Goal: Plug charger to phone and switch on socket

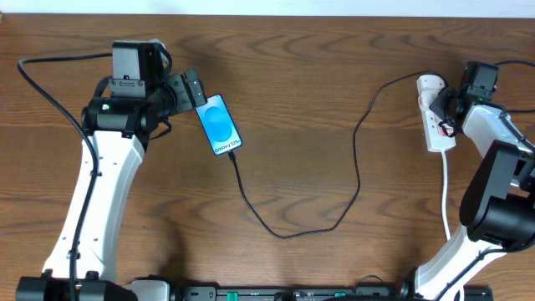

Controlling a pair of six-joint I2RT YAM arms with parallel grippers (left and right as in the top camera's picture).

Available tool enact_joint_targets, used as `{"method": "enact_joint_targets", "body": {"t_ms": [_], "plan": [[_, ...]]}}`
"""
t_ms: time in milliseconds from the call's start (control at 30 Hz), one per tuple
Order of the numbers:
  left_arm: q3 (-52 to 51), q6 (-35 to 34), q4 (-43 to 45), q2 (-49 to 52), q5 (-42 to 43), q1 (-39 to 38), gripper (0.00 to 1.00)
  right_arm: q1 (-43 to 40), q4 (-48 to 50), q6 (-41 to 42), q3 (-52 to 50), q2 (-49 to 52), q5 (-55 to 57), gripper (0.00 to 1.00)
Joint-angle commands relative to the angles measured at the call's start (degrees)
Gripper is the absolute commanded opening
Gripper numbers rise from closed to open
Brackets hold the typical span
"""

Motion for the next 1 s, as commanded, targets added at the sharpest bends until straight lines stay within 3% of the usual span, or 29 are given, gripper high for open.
{"method": "enact_joint_targets", "body": {"t_ms": [0,967], "plan": [[0.4,1.1,0.0,-0.1,0.2,0.0,0.98,-0.3,0.3,-0.9,1.1,1.2,-0.9,0.01],[0.4,1.1,0.0,-0.1,0.2,0.0,0.98,2.1,-5.2,-0.9,1.1,2.7,-11.5,0.01]]}}
